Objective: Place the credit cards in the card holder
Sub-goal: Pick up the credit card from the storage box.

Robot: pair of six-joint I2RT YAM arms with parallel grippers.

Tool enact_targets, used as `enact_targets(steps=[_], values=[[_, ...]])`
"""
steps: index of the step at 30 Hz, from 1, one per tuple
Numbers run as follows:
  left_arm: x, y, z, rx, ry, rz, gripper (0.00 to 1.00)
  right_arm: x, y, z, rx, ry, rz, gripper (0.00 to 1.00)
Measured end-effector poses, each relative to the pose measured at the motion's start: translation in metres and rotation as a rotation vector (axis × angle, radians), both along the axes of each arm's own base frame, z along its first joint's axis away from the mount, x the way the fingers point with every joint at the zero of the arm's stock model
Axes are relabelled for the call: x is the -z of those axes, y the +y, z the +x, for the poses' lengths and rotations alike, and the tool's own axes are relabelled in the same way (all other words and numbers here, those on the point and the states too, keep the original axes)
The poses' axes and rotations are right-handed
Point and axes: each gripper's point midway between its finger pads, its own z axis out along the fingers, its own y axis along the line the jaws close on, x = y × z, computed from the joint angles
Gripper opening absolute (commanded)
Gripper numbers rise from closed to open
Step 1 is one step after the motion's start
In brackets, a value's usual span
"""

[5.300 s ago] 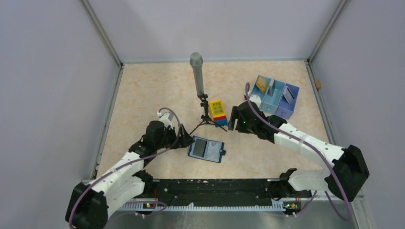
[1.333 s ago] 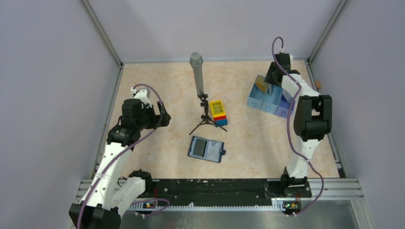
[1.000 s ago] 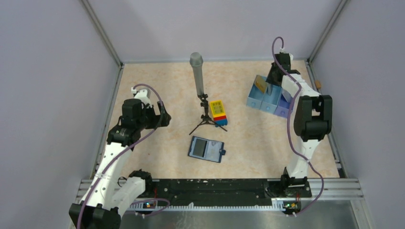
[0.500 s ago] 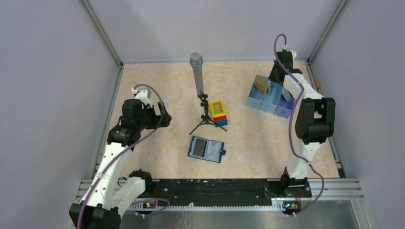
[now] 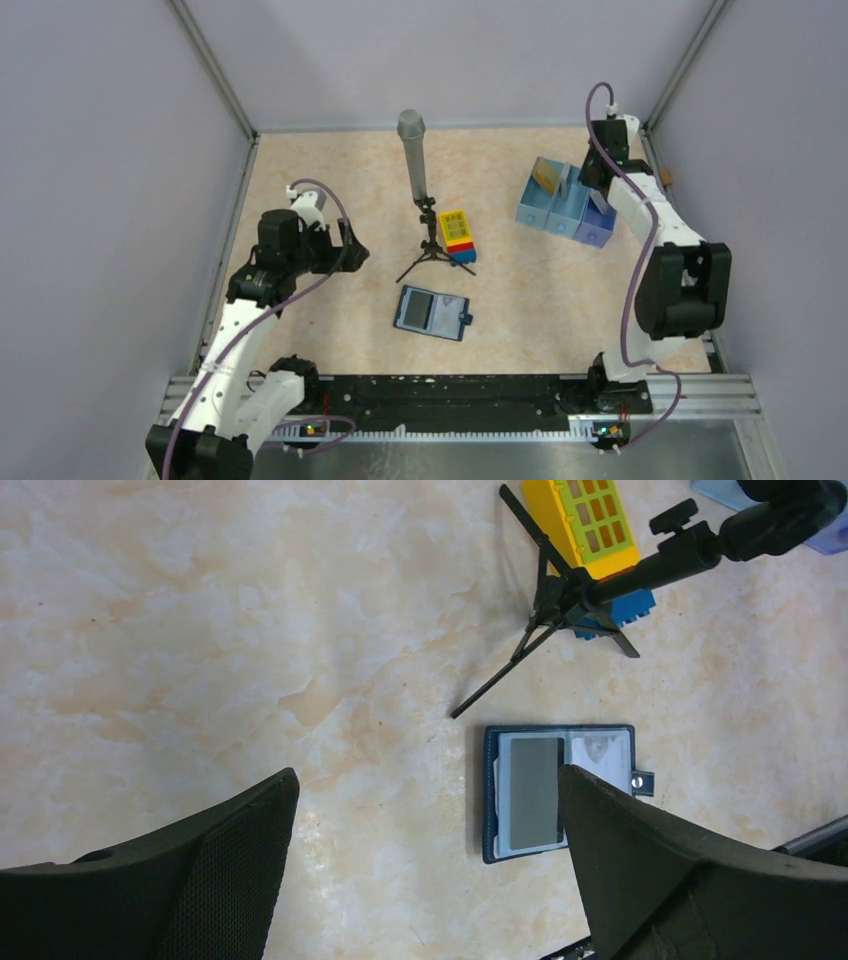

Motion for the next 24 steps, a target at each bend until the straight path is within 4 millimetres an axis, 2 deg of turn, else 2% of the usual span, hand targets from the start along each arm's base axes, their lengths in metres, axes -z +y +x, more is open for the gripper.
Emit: enact_targets(steps=[3, 6, 9, 12, 14, 16, 20, 24], values=[[-0.002, -0.011, -0.002, 0.048, -0.007, -0.036, 0.97, -0.018, 0.0, -0.024, -0.016, -0.03, 0.002, 0.0], [-0.005, -0.03, -0.006, 0.107, -0.013, -0.089, 0.97, -0.042, 0.01, -0.052, -0.076, -0.077, 0.039, 0.0], [-0.007, -0.058, -0.017, 0.191, -0.017, -0.151, 0.97, -0.067, 0.032, -0.076, -0.191, -0.143, 0.117, 0.0], [-0.006, -0.093, -0.034, 0.315, -0.009, -0.227, 0.97, -0.08, 0.067, -0.101, -0.369, -0.189, 0.233, 0.0], [-0.007, -0.117, -0.047, 0.406, 0.008, -0.3, 0.97, -0.077, 0.095, -0.121, -0.505, -0.185, 0.32, 0.0], [-0.006, -0.135, -0.056, 0.475, 0.031, -0.369, 0.97, -0.065, 0.124, -0.139, -0.629, -0.148, 0.397, 0.0], [-0.005, -0.159, -0.072, 0.588, 0.08, -0.459, 0.98, -0.042, 0.184, -0.182, -0.875, -0.04, 0.53, 0.0], [-0.013, -0.176, -0.089, 0.702, 0.081, -0.507, 0.99, -0.043, 0.237, -0.227, -1.123, 0.012, 0.657, 0.0]])
